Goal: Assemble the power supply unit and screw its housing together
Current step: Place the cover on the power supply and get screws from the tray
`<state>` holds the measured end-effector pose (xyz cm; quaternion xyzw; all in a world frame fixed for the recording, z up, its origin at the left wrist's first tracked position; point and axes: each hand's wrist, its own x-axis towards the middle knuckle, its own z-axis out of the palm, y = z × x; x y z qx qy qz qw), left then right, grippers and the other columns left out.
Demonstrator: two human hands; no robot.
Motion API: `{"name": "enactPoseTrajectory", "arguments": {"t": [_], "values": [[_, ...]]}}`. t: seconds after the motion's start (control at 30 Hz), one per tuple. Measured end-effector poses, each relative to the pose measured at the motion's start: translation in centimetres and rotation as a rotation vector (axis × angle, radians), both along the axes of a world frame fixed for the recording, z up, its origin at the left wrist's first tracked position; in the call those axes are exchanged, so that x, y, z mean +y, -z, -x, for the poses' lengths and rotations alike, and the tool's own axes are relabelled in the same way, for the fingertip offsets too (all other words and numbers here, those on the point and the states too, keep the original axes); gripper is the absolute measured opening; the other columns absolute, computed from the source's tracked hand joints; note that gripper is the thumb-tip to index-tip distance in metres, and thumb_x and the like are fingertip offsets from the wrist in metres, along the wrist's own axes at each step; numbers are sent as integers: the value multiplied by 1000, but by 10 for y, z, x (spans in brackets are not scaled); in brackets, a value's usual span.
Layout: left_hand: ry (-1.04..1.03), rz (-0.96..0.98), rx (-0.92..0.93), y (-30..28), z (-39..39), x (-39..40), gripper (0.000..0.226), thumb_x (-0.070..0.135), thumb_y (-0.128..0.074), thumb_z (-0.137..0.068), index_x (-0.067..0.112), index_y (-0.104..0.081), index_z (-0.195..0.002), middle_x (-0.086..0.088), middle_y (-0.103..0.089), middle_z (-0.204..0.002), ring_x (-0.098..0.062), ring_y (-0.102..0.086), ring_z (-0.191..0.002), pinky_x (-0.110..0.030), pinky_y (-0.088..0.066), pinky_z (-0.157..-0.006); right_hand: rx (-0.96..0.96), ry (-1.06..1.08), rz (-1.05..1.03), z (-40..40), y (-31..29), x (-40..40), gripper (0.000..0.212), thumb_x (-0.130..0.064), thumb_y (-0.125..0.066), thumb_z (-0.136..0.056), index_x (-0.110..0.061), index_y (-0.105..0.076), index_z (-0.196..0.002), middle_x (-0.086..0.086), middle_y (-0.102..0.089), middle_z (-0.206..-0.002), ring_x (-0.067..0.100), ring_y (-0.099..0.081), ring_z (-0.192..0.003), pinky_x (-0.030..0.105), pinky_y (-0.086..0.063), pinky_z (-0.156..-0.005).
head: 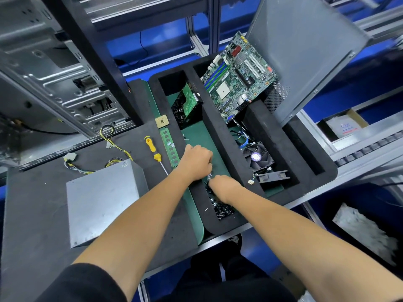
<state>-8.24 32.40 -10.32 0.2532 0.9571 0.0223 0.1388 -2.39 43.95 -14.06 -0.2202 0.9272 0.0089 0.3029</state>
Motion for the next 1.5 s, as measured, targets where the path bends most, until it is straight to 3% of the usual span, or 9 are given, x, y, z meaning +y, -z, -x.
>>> {"name": "enactPoseTrajectory", "arguments": {"t": [0.53, 0.6, 0.77, 0.93, 1.03, 1.17, 1.3, 1.4, 1.5], "values": [[-17, -38, 22, 3, -6, -3, 17, 24, -51, -90, 15, -65, -92, 0, -66, -93, -24, -55, -92, -35, -29, -80, -22, -69, 22, -5, 5, 9, 24, 12, -43, -85, 2, -56, -103, 22, -59, -113, 38, -59, -105, 40, -46, -78], [-23, -52, 14, 3, -7, -3, 17, 25, -51, -90, 15, -65, -91, 0, -66, -92, -24, -54, -92, -35, -29, -80, -66, -25, 28, -3, 3, 9, 22, 8, -47, -86, 2, -54, -105, 22, -57, -114, 39, -58, -105, 41, -47, -82], [-82, -128, -24, -2, -6, -4, 17, 23, -52, -88, 14, -66, -89, 0, -67, -91, -24, -56, -91, -36, -37, -84, -135, 205, 157, 13, -14, 7, 21, -16, -65, -83, -7, -46, -86, 18, -59, -104, 35, -59, -94, 31, -41, -66], [-144, -193, -65, -11, -4, -7, 17, 21, -53, -85, 14, -68, -88, -1, -69, -91, -25, -57, -92, -36, -40, -85, -197, 386, 300, 29, -35, 6, 18, -15, -63, -79, -7, -49, -72, 12, -60, -78, 28, -59, -77, 31, -49, -64], [-249, -303, -67, -14, 0, -8, 15, 17, -53, -84, 13, -68, -85, -1, -68, -86, -25, -55, -90, -37, -41, -85, -240, 499, 428, 40, -44, 8, 8, -9, -58, -79, -6, -56, -72, 12, -65, -67, 21, -63, -63, 28, -51, -66], [-425, -529, -121, -20, 6, -12, 13, 10, -56, -78, 8, -69, -78, -3, -69, -79, -23, -59, -80, -32, -47, -73, -322, 805, 764, 53, -58, 13, 30, 2, -57, -80, -14, -44, -59, 4, -45, -59, 18, -62, -55, 23, -41, -58], [-517, -676, -223, -25, 10, -16, 14, 6, -60, -78, 13, -72, -75, 2, -68, -73, -12, -58, -70, -20, -45, -63, -455, 1000, 1019, 65, -66, 19, 17, 8, -56, -83, -2, -58, -70, 7, -54, -63, 18, -57, -55, 23, -51, -61], [-659, -896, -377, -27, 11, -17, 13, 0, -64, -78, 6, -75, -80, -9, -69, -70, -16, -60, -63, -27, -53, -65, -534, 1107, 1194, 72, -68, 20, 8, 11, -56, -84, 7, -62, -81, 14, -57, -69, 16, -57, -56, 23, -52, -62], [-744, -1090, -456, -31, 11, -18, 11, -6, -63, -81, -3, -72, -87, -15, -67, -71, -13, -59, -57, -19, -52, -58, -572, 1179, 1286, 78, -68, 21, 12, 12, -54, -84, 12, -64, -92, 19, -63, -81, 18, -60, -66, 25, -52, -70]]}}
